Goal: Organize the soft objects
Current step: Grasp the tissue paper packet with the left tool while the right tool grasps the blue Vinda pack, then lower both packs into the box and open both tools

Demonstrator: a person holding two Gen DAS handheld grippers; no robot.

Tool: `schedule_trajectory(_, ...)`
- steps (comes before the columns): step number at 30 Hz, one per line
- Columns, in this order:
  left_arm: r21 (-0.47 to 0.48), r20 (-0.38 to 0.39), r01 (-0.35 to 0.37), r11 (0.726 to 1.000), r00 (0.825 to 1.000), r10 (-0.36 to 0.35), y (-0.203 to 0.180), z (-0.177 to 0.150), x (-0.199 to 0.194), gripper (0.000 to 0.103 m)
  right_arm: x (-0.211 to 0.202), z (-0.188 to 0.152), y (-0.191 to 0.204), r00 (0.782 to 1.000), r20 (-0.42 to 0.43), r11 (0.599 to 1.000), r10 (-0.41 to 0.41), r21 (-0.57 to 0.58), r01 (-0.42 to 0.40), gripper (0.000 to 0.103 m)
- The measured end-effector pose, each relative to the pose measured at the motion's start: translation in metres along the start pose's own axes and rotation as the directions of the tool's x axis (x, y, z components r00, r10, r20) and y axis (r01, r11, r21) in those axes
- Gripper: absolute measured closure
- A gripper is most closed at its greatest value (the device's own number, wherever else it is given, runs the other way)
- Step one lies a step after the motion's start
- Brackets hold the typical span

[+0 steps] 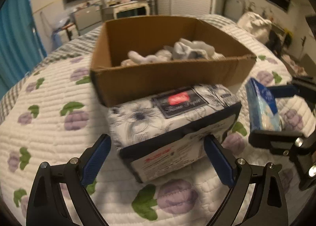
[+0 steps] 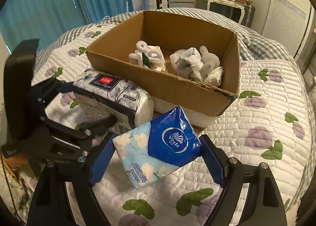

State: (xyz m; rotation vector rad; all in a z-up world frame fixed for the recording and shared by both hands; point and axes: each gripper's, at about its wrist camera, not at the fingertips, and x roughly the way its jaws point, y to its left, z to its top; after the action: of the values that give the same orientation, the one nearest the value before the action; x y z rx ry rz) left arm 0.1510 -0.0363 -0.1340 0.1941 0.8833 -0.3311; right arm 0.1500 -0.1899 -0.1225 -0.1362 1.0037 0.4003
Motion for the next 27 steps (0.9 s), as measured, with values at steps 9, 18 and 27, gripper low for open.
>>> schedule_trajectory(9, 0.105, 0.005, -0.061, 0.993, 0.998, 0.06, -0.019, -0.012, -0.01, 0.051, -0.009, -0.004, -0.008, 1.0, 0.021, 1.0, -0.006, 0.019, 0.005, 0.018)
schedule_trajectory(18, 0.06, 0.058, -0.04, 0.997, 0.998, 0.036, -0.027, -0.015, -0.053, 0.059, -0.059, -0.01, -0.003, 0.995, 0.096, 1.0, -0.029, 0.008, 0.028, 0.018)
schedule_trajectory(27, 0.034, 0.177, -0.095, 0.995, 0.98, 0.087, -0.036, 0.007, -0.113, 0.063, -0.131, -0.008, 0.0, 0.973, 0.225, 0.999, -0.048, 0.004, 0.049, 0.018)
